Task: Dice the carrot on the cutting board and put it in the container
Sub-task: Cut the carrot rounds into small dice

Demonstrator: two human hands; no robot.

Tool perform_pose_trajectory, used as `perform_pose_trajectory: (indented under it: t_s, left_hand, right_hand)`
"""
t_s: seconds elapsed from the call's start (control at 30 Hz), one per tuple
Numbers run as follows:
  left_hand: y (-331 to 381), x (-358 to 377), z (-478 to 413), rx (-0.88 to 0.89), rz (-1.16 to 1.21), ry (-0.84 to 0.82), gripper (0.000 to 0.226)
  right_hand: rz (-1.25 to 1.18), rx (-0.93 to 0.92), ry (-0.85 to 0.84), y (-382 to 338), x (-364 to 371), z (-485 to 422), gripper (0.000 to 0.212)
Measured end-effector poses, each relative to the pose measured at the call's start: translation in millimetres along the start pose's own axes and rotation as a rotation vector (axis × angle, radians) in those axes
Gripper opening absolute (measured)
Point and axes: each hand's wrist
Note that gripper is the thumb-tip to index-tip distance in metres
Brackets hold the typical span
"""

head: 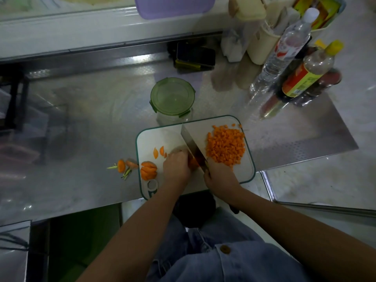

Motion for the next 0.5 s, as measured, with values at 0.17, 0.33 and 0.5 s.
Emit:
perform_pose_trajectory:
  t_s: [0.17,0.33,0.5]
  left_hand:
    - [0.3,0.2,1.8,0.000,0.018,0.009,0.013]
    - [1.3,-2.5,3.7,-0.006,0.040,-0.004,0.013]
    - [-2.7,-4.8,5.4,0.030,-0.014,0.013,0.020]
  right_hand:
    - [0.031,0.007,0.027,-1.7,6.1,-4.2,0.010]
    - [-0.027,0.019,0.067,-1.5,6.5,-6.1,0.013]
    - [-0.025,-0.009,0.081,1.5,-3.3,-6.2,0.018]
Point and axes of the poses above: each hand's wrist, its own z-axis away from the middle knuckle, its own x-axis out of the palm, y = z × x, and after that the axes turned 4 degrees about z, right-handed
